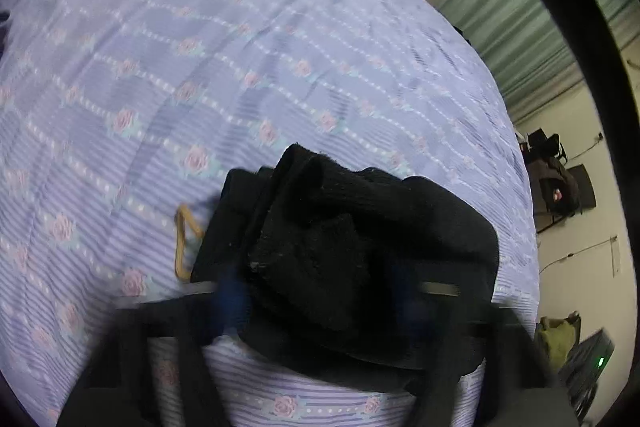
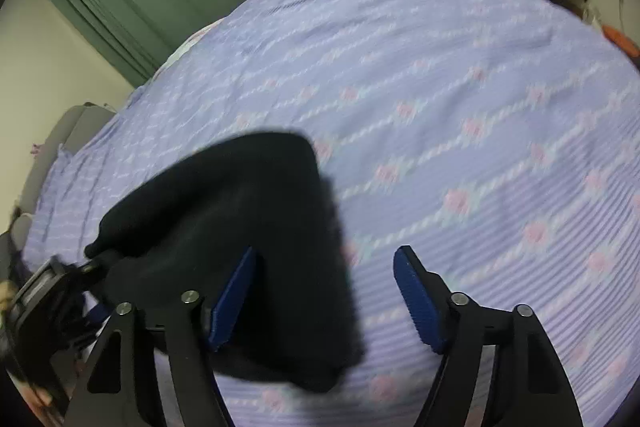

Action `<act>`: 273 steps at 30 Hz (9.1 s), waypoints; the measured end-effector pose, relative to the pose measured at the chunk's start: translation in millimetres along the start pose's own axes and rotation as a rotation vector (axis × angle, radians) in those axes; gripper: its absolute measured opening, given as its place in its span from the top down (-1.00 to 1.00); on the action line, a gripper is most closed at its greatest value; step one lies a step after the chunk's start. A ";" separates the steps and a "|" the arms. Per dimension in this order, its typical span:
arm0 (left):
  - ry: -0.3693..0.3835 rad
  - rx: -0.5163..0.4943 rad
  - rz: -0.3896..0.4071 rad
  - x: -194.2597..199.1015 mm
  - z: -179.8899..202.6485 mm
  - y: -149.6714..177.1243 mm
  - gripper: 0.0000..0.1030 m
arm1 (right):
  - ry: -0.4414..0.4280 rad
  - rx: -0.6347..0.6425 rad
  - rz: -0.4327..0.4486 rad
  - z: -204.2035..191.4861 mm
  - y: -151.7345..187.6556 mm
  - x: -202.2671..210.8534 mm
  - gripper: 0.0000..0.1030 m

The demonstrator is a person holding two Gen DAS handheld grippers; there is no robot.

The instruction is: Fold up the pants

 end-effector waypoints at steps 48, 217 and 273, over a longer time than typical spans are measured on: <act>0.119 0.008 -0.049 -15.9 -47.7 12.7 -0.52 | 0.050 0.288 0.095 -27.7 -3.2 48.3 -0.46; -0.002 -0.658 0.440 516.3 -435.1 -226.7 -1.00 | -0.020 0.451 0.338 -594.4 222.3 330.0 -0.80; 0.097 -0.589 0.503 614.4 -201.9 -8.8 -1.00 | -0.010 0.416 0.446 -359.7 181.4 541.3 -0.80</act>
Point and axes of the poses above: each gripper's, at about its wrist camera, not at the fingertips, and x roughly against the way its jaws point, z to its right, y to its underside, the point moved 8 cm from there along -x, roughly the way its jaws point, and after that the axes turned 12 degrees about z, right-handed, at the moved point
